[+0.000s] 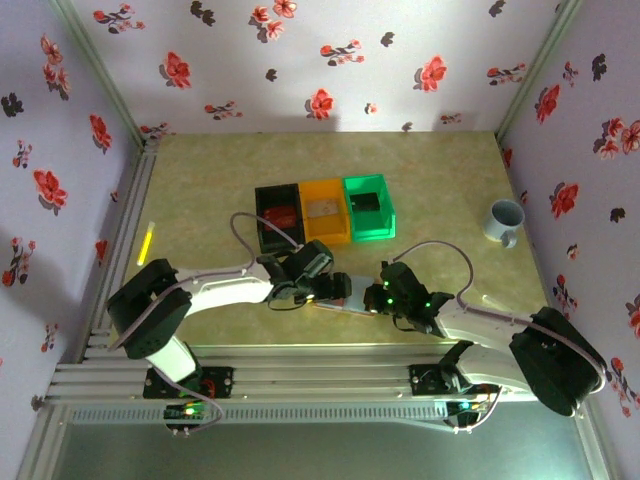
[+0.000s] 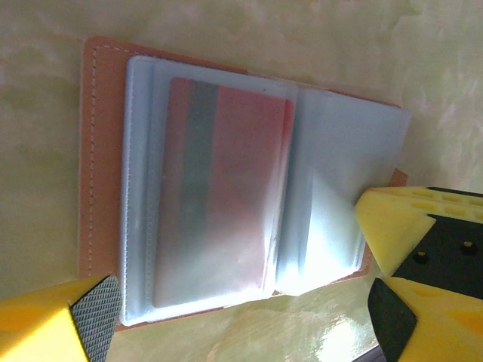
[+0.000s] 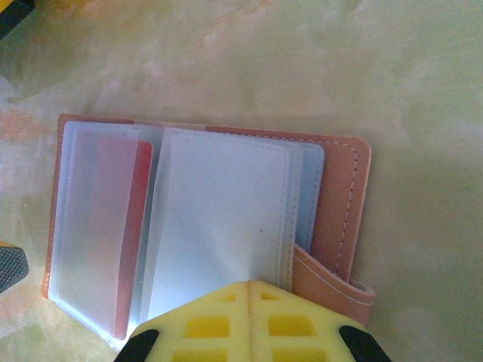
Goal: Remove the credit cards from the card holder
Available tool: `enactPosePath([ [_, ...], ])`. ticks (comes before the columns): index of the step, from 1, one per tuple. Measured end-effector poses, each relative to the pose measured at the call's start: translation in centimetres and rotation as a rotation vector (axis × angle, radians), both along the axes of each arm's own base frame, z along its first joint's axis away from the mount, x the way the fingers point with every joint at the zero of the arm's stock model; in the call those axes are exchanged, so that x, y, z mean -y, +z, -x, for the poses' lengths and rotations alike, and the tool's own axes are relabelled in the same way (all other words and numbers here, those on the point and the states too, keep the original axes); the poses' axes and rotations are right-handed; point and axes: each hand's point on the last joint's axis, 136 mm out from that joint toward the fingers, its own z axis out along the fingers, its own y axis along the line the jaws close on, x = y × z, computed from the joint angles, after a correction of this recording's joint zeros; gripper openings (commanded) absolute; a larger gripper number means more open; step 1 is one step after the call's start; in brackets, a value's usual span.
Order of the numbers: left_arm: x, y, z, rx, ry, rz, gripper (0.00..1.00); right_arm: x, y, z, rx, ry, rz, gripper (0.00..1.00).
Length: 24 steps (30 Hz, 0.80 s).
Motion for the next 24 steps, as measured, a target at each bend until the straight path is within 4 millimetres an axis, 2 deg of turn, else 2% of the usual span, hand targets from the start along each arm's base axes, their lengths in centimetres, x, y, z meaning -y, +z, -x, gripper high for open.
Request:
enactPosePath([
  [7, 0.5, -0.1, 0.1, -0.001, 0.001, 0.013, 0.88, 0.0, 0.0, 0.0, 0.0, 0.0, 0.0, 0.02],
  [15, 0.4, -1.5, 0.3, -0.02, -0.001, -0.019, 0.88, 0.1, 0.0, 0.1, 0.001, 0.0, -0.001, 0.02],
  [24, 0.7, -1.6, 0.1, -0.014, -0.001, -0.009, 0.88, 0.1, 0.0, 0.1, 0.001, 0.0, -0.001, 0.02],
])
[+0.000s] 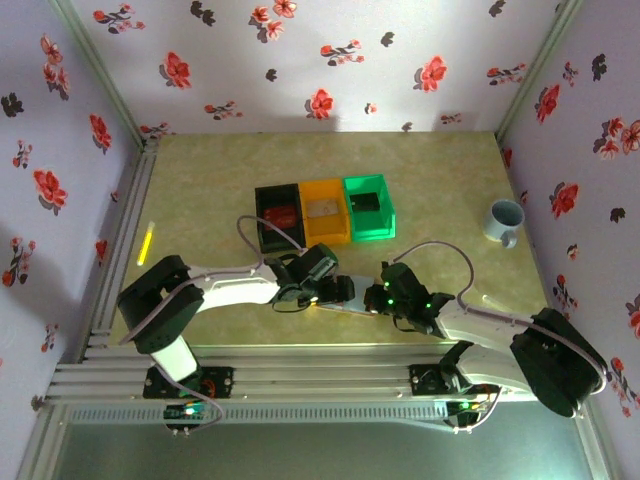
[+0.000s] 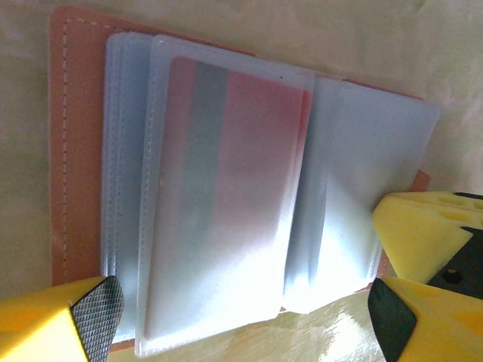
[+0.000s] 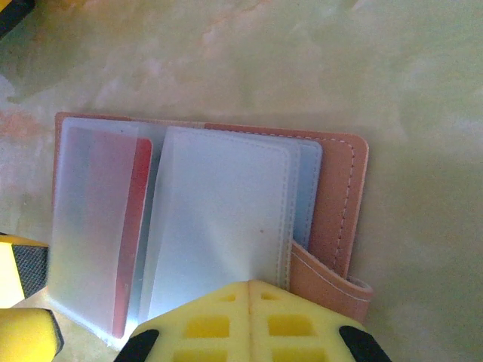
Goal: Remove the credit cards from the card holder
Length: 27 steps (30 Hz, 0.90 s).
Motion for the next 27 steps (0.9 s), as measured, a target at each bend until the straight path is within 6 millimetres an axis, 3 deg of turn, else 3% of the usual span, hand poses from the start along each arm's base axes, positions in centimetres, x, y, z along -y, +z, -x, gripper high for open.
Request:
enactPosePath([
  [8, 1.0, 0.6, -0.2, 0.0, 0.001, 0.054, 0.88, 0.0, -0.1, 0.0, 0.002, 0.0, -0.002, 0.01],
  [21, 3.3, 3.5, -0.4, 0.01, 0.015, 0.202, 0.88, 0.1, 0.1, 0.1, 0.005, 0.0, -0.005, 0.01],
  [27, 4.5, 4.5, 0.2, 0.006, -0.004, 0.237, 0.88, 0.6, 1.6, 0.5, 0.035, -0.003, -0.026, 0.04],
])
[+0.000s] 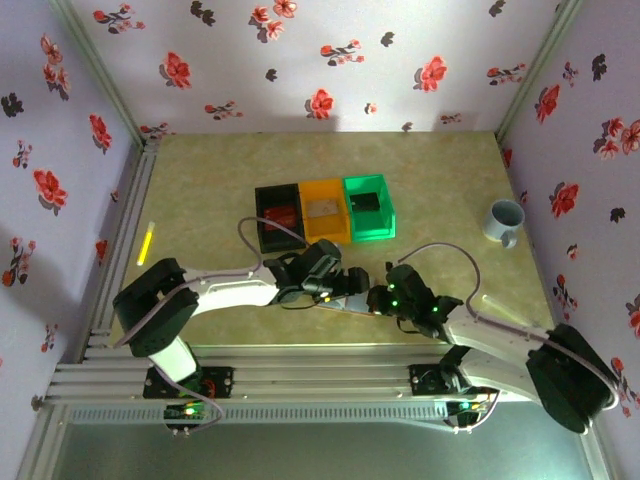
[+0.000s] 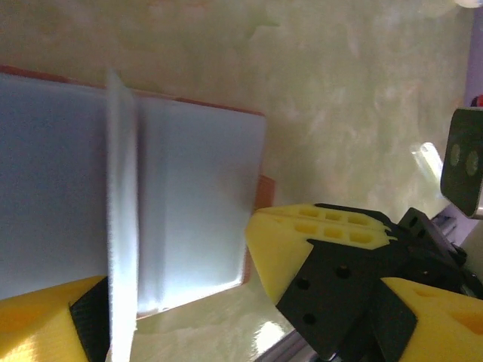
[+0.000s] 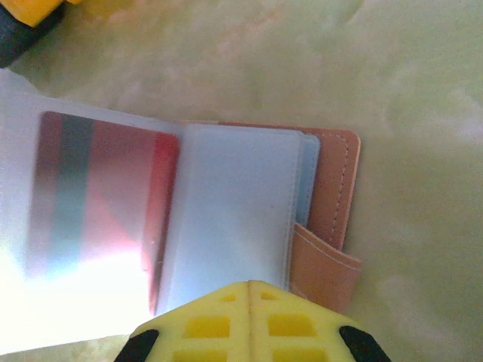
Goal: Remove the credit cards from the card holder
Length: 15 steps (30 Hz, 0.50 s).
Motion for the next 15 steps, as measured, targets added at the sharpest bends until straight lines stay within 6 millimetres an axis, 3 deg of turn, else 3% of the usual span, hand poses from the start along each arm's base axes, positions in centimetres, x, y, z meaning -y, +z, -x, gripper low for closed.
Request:
enactPosePath([
  [5, 2.5, 1.9, 0.0, 0.015, -0.024, 0.052, 0.88, 0.7, 1.7, 0.2, 0.041, -0.015, -0.019, 0.08],
  [9, 3.9, 1.9, 0.0, 0.009, -0.038, 0.069, 0.87, 1.5, 2.4, 0.7, 0.051, -0.026, -0.02, 0.09],
  [15, 2.0, 1.2, -0.5, -0.003, -0.011, 0.045, 0.87, 2.1, 3.2, 1.1, 0.068, -0.036, -0.029, 0.1],
])
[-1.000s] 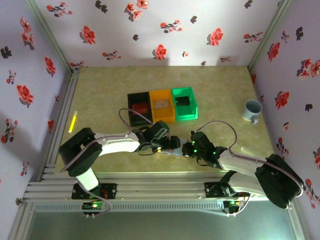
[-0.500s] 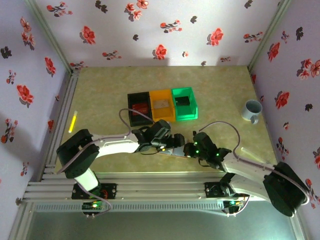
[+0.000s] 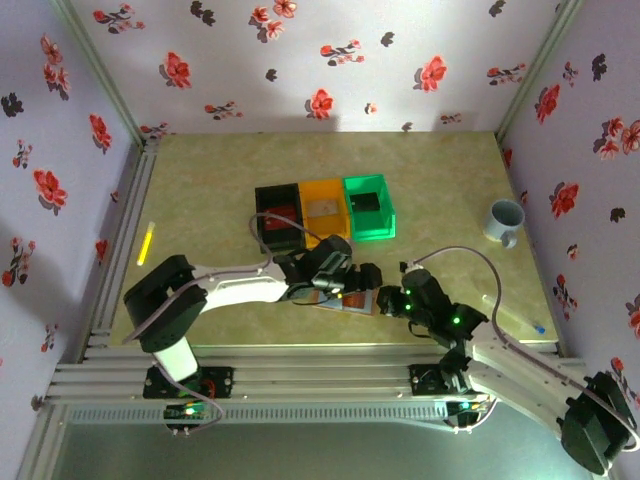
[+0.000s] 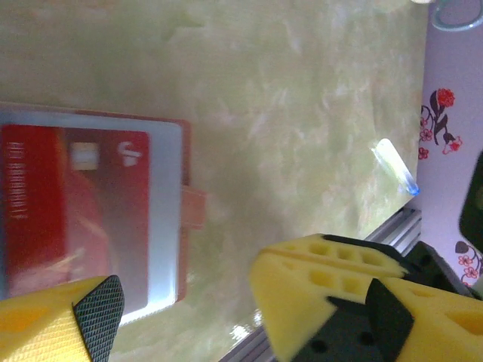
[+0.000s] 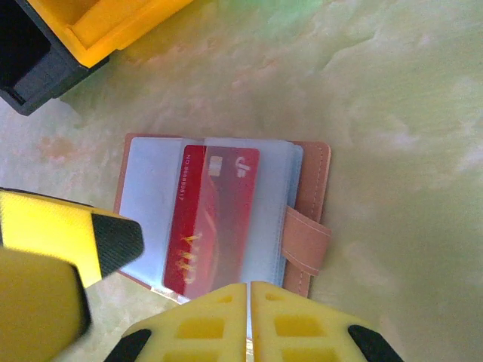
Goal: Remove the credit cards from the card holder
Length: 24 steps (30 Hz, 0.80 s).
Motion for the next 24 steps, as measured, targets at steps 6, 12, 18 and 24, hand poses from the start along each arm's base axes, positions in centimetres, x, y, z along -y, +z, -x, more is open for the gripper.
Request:
enactPosePath([
  [6, -2.8, -0.3, -1.1, 0.0, 0.048, -0.026, 0.87, 0.1, 0.5, 0.1, 0.011, -0.002, -0.013, 0.1],
  [12, -3.5, -2.1, -0.8, -0.015, 0.044, -0.065, 0.84, -1.0, -0.3, -0.2, -0.023, 0.016, -0.026, 0.08],
  [18, -3.7, -4.0, -0.8, -0.032, 0.042, -0.102, 0.77, -2.1, -1.3, -0.5, -0.06, 0.033, -0.042, 0.05],
  [24, -3.8, -5.1, -1.2, -0.038, 0.047, -0.119, 0.67, -2.7, -1.3, -1.1, -0.048, 0.037, -0.056, 0.04],
])
